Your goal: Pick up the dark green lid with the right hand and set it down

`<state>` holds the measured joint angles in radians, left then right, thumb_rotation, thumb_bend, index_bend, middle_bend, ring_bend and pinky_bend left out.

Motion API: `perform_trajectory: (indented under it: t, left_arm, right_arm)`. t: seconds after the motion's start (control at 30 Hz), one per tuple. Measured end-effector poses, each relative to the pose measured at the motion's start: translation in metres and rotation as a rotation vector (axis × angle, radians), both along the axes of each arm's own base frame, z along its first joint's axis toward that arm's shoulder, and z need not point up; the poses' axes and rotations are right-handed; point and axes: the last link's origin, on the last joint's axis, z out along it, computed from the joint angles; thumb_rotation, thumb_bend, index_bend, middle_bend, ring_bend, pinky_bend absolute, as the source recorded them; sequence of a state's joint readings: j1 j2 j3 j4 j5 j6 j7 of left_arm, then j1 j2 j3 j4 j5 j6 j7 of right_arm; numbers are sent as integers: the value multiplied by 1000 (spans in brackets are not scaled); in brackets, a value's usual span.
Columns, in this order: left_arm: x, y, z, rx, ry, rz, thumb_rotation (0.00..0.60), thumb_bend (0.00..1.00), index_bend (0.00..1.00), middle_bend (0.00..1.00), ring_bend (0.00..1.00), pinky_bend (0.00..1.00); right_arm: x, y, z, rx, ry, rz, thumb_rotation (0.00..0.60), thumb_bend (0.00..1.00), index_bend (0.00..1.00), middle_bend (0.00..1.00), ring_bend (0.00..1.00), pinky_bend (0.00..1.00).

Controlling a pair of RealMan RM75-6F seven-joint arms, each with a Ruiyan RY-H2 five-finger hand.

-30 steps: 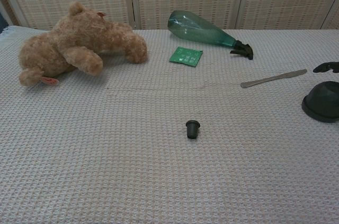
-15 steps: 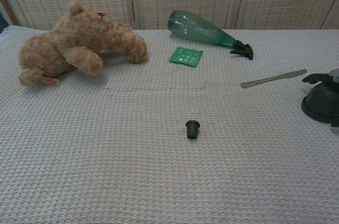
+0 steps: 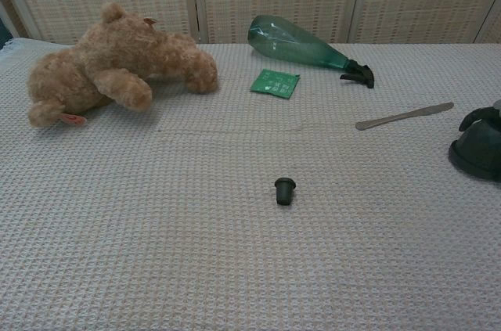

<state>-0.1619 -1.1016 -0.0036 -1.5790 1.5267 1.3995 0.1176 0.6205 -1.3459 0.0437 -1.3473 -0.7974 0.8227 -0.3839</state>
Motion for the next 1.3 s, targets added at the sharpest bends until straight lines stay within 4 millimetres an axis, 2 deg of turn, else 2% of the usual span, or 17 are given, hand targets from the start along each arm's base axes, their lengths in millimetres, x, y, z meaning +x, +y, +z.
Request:
perform_trajectory:
  t: [0.17, 0.47, 0.7, 0.9, 1.07, 1.2, 1.3]
  left_arm:
    - [0, 0, 0, 0, 0, 1, 600, 535, 495, 96, 100, 312]
    - [0, 0, -1, -3, 3, 3, 600, 535, 493, 96, 100, 312]
    - [0, 0, 0, 0, 1, 4, 600, 534, 494, 96, 100, 312]
    - [0, 0, -1, -3, 2, 0, 600, 535, 497, 96, 100, 312]
    - [0, 0, -2, -5, 5, 2, 600, 535, 497, 96, 100, 312]
    - [1, 0, -2, -3, 6, 1, 600, 535, 495, 96, 100, 312]
    - [0, 0, -2, -3, 6, 1, 600, 535, 496, 96, 100, 312]
  right_arm:
    - [-3, 2, 2, -33, 26, 26, 600, 84, 407, 469, 651, 763]
    - [-7, 6, 6, -63, 56, 47, 600, 84, 432, 503, 681, 786]
    - [2, 9, 18, -157, 55, 132, 600, 90, 502, 530, 697, 803]
    - [23, 20, 34, -306, -32, 336, 600, 90, 520, 537, 687, 790]
    - [44, 39, 55, -463, -172, 585, 600, 90, 540, 538, 678, 781]
    - [52, 60, 69, -535, -286, 764, 600, 90, 540, 538, 678, 781]
    - [53, 70, 73, -533, -335, 807, 600, 90, 541, 538, 678, 784]
